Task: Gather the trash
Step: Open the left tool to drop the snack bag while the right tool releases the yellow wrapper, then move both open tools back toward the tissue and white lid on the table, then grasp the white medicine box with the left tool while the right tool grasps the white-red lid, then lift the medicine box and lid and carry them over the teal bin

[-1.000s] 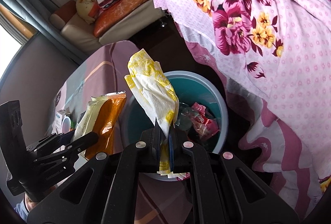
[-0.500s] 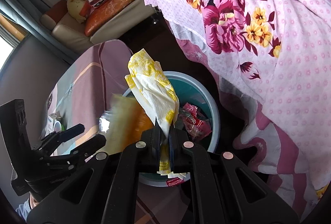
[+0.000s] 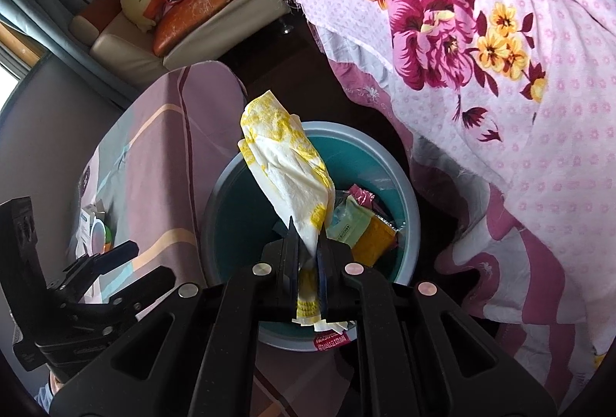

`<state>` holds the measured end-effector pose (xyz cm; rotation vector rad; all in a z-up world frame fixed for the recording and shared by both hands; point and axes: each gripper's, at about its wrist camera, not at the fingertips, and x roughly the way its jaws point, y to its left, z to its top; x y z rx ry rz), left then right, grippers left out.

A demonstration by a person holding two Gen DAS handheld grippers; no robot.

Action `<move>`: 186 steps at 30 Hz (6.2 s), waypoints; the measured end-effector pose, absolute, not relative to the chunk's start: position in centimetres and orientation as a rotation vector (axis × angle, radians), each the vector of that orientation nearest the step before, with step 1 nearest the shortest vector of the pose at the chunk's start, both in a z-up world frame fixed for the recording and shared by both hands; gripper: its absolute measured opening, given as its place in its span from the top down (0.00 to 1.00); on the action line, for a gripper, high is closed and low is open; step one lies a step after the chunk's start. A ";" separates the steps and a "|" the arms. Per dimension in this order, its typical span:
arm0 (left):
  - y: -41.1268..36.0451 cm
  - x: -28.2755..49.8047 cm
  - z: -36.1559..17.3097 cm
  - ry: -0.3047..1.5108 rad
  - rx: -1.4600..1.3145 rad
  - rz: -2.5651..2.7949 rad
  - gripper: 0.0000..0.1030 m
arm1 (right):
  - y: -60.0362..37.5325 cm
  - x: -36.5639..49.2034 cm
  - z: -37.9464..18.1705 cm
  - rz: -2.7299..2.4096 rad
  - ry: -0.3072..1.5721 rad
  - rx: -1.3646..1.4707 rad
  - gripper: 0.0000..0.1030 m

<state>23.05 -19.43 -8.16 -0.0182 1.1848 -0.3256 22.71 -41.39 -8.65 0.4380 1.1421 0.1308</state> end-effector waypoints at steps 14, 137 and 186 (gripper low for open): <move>-15.6 22.4 -8.3 1.200 -0.105 -0.291 0.08 | -38.7 24.2 -9.2 0.147 1.175 0.388 0.62; 3.9 25.3 -8.0 1.104 -0.231 0.180 0.39 | -21.3 30.2 -6.6 0.456 1.220 0.264 0.43; -20.3 20.9 -4.4 1.109 0.101 -0.308 0.39 | -40.8 20.1 -3.4 0.222 1.040 0.501 0.43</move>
